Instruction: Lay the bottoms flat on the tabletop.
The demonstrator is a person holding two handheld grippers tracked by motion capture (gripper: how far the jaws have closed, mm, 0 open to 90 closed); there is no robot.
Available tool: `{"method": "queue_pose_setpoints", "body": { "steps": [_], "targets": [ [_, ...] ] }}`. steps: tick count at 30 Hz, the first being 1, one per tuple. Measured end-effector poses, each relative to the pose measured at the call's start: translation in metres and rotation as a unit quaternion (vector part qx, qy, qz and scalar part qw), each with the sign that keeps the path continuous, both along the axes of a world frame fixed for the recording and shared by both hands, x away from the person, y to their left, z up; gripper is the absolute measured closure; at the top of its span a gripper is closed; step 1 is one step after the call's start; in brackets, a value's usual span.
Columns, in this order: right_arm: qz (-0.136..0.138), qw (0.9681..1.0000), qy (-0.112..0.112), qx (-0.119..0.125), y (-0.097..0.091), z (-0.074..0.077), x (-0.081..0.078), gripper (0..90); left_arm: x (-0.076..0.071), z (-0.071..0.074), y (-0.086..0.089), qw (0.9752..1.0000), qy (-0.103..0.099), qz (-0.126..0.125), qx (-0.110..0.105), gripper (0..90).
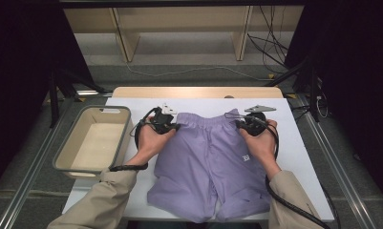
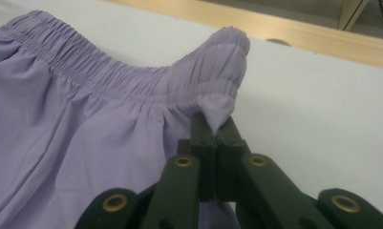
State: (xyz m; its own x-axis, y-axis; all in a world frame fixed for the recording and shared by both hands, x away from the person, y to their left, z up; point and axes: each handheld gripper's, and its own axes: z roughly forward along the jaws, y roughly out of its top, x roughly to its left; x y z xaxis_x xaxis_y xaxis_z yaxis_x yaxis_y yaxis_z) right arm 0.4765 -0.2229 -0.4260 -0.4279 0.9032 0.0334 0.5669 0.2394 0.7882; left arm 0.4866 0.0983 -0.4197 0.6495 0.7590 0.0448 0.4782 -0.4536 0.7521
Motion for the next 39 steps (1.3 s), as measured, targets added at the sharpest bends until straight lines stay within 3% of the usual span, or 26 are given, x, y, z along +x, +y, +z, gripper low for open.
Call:
{"method": "queue_pose_setpoints", "body": {
  "steps": [2, 5, 8, 11, 14, 22, 26, 30, 34, 39],
  "targets": [
    [-0.006, 1.0000, -0.003, 0.004, -0.001, 0.000, 0.003, 82.2, 0.004, 0.001, 0.000, 0.9999, -0.014, 0.007, 0.002, 86.2],
    [-0.008, 0.9999, 0.006, -0.002, -0.002, -0.002, 0.003, 75.1, 0.005, -0.002, -0.002, 0.9995, -0.024, 0.017, 0.010, 71.8],
    [-0.015, 0.9997, 0.016, -0.014, -0.008, -0.002, -0.004, 69.2, -0.001, -0.005, -0.001, 0.9995, -0.019, 0.015, 0.021, 63.8],
    [-0.011, 0.9987, 0.042, -0.025, -0.017, -0.002, -0.016, 65.2, -0.011, -0.008, 0.002, 0.9996, -0.016, 0.003, 0.025, 59.9],
    [-0.002, 0.9972, 0.067, -0.034, -0.028, -0.003, -0.033, 64.9, -0.025, -0.012, 0.005, 0.9995, -0.007, -0.015, 0.027, 56.8],
    [0.023, 0.9892, 0.143, -0.022, -0.047, -0.011, -0.089, 67.6, -0.064, -0.026, 0.016, 0.9984, 0.018, -0.050, 0.020, 46.0],
    [0.040, 0.9849, 0.168, -0.016, -0.049, -0.014, -0.115, 71.5, -0.080, -0.033, 0.021, 0.9977, 0.021, -0.060, 0.024, 45.9],
    [0.035, 0.9803, 0.194, -0.007, -0.053, -0.018, -0.133, 77.4, -0.091, -0.037, 0.026, 0.9976, 0.019, -0.062, 0.022, 46.3],
    [0.031, 0.9786, 0.203, -0.007, -0.056, -0.019, -0.145, 78.8, -0.098, -0.038, 0.029, 0.9977, 0.019, -0.064, 0.015, 46.3],
    [0.029, 0.9779, 0.207, -0.012, -0.061, -0.022, -0.154, 74.2, -0.102, -0.037, 0.035, 0.9980, 0.017, -0.060, 0.003, 45.8]
  ]
}}
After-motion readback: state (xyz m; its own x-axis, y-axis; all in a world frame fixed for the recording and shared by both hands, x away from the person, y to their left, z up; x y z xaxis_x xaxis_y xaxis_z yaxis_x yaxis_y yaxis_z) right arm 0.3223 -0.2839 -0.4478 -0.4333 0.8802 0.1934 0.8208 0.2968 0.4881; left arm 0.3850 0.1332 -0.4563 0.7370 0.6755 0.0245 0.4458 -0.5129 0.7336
